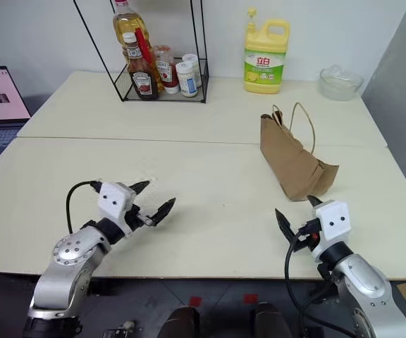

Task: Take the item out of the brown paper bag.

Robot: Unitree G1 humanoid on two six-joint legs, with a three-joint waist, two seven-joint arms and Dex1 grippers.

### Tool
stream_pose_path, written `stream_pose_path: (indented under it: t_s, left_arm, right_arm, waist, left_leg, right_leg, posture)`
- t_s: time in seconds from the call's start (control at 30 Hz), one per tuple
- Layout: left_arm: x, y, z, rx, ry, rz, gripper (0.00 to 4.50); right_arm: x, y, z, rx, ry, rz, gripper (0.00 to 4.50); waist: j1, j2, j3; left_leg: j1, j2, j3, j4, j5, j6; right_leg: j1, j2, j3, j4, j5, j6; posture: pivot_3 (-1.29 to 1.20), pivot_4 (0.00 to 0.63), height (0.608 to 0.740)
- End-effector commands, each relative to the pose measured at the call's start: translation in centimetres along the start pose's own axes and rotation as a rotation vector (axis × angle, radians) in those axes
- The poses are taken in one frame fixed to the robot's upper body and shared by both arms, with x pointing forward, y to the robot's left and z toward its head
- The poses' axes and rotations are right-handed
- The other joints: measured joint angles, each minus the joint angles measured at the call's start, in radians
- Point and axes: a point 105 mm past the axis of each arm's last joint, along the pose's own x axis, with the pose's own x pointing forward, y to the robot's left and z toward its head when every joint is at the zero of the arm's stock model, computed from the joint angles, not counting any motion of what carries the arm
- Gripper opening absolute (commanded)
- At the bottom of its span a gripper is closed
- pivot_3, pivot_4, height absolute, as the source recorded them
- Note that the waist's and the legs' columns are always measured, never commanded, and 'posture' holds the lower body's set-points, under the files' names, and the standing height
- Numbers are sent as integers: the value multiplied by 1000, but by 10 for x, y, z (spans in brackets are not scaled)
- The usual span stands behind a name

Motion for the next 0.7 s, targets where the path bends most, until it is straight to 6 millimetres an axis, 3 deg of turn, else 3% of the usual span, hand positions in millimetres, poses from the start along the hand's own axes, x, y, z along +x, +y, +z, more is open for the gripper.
stream_pose_path:
  t_s: [0.03,0.2,0.3,0.43,0.7]
  left_arm:
    - [2,7,28,58,-67,-55,4500]
    - [15,2,61,76,-133,-179,4500]
    - [20,-18,90,101,-172,-378,4500]
    - [21,-39,101,138,-146,-566,4500]
    - [25,-50,118,176,-150,-682,4500]
  right_arm:
    - [-1,2,20,-16,-85,-1,4469]
    - [-5,1,41,-88,-143,-11,4469]
    - [-11,-1,69,-164,-200,-25,4469]
    - [4,-13,92,-129,-222,-113,4469]
    - [41,-39,94,-67,-63,-202,4469]
  waist:
    - [1,0,0]
    - [4,0,0]
    - [2,0,0]
    - [-6,0,0]
    - [-2,0,0]
  left_leg:
    - [0,0,0,0,0,0]
    - [0,0,0,0,0,0]
    - [-1,0,0,0,0,0]
    - [0,0,0,0,0,0]
    - [-2,0,0,0,0,0]
  right_leg:
    - [0,0,0,0,0,0]
    - [0,0,0,0,0,0]
    - [0,0,0,0,0,0]
    - [0,0,0,1,0,0]
    - [-1,0,0,0,0,0]
  posture:
    - [0,150,740]
    - [0,150,740]
    - [0,150,740]
    - [0,150,740]
    - [0,150,740]
